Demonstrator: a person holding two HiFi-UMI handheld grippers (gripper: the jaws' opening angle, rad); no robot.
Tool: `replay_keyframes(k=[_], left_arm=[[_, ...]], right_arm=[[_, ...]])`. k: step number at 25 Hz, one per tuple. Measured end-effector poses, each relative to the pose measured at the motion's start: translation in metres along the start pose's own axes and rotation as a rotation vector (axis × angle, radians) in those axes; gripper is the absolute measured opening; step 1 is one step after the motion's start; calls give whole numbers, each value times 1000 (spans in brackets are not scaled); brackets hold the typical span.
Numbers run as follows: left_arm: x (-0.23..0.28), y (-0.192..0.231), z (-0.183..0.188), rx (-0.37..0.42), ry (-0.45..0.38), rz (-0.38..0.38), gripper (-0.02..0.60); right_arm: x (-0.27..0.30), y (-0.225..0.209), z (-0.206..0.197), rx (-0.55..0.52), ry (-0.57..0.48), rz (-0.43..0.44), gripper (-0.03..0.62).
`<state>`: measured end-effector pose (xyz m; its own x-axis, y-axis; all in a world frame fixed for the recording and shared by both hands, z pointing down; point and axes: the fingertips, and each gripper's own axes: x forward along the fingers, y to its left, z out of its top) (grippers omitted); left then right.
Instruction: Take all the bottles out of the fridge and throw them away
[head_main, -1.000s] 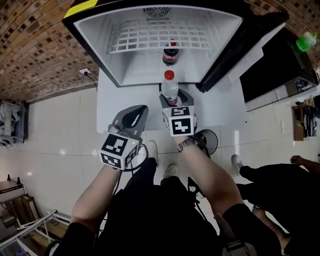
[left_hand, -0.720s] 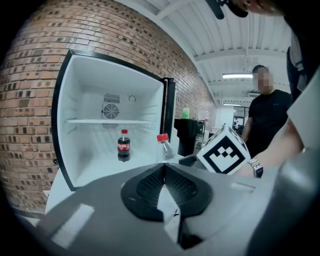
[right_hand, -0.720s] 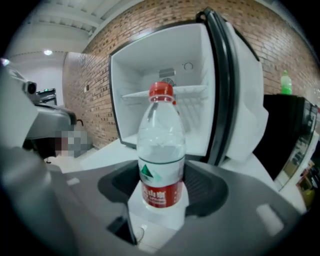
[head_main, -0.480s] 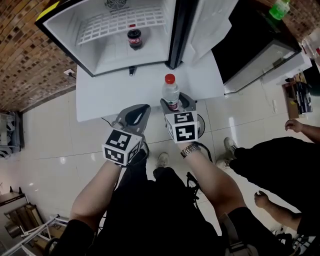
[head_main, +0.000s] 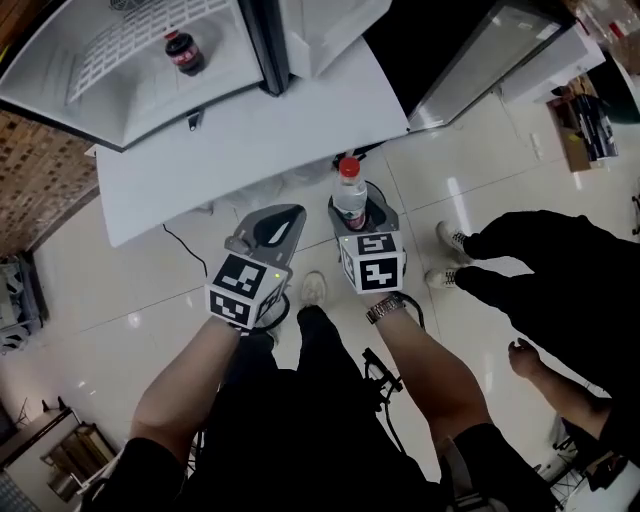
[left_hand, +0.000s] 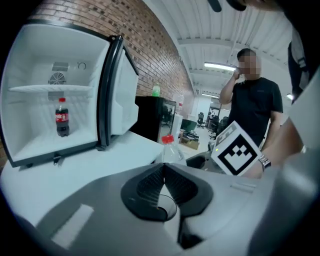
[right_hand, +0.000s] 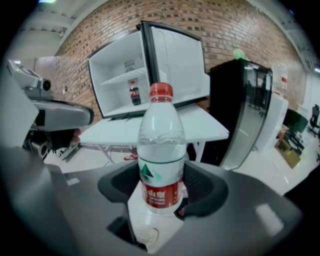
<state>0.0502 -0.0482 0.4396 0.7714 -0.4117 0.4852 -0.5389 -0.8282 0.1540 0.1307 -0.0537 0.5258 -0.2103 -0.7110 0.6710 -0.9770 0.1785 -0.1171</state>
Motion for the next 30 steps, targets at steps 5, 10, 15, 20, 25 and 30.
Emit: replay_keyframes(k=[5,10,15,20,25,30], left_arm=[[43,-30,-32,10,79,-81,3],[73,-40,-61,-6,135,-134,3],[94,-45,-98,-20,183,-163,3],[109,-34,-127,-51,215,-154,3],[118,-28,-142,-65,242,-147,3],[131,-21,-155,-76,263,-149,3]], right_arm=[[12,-38,-66,94,90,-37,275],[42,-66,-119,182,167,-52,274],[76,-90,-171,248,243,-69,275],[111,-110,-212,299,325,-97,274],[140,-127,-243,311,390,-108,275],[165,-146,-260,320,418,-142,281]])
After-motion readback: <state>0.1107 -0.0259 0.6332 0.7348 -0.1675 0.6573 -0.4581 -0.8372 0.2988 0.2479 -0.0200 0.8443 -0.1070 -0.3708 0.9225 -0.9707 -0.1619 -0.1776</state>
